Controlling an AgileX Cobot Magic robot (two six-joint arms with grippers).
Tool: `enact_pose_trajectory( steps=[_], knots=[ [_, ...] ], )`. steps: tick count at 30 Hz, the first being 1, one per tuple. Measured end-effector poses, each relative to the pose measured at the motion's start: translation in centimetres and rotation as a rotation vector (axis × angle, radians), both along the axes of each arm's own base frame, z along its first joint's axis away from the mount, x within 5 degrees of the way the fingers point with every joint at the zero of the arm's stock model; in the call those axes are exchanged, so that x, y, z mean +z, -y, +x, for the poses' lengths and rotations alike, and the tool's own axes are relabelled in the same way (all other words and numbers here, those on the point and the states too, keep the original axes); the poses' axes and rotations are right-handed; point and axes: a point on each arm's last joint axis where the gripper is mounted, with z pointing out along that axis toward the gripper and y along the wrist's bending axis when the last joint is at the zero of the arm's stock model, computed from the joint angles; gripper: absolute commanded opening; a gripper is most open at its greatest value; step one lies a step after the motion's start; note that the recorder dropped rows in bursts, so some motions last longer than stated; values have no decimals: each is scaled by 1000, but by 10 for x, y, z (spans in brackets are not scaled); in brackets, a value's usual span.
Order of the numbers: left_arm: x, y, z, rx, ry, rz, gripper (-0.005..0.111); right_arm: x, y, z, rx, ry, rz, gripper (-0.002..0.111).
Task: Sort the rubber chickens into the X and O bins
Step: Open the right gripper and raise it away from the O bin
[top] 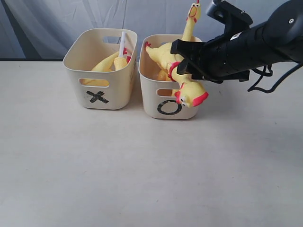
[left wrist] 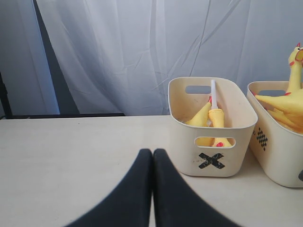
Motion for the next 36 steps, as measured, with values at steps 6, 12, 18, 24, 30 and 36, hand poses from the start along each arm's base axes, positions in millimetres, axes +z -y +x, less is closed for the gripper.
enact_pose_trajectory(
  steps=[6, 12, 18, 24, 30, 36],
  knots=[
    [0, 0, 0, 0, 0, 0, 0, 20, 4, -5, -19, 78, 25, 39],
    [0, 0, 0, 0, 0, 0, 0, 39, 8, -10, -40, 156, 51, 19],
    [0, 0, 0, 0, 0, 0, 0, 35, 7, -9, -19, 142, 28, 0],
    [0, 0, 0, 0, 0, 0, 0, 43, 10, -13, 73, 240, -70, 0],
    [0, 0, 0, 0, 0, 0, 0, 59, 14, -22, 116, 327, -107, 0],
    [0, 0, 0, 2, 2, 9, 0, 78, 19, -34, 139, 409, -122, 0]
  ],
)
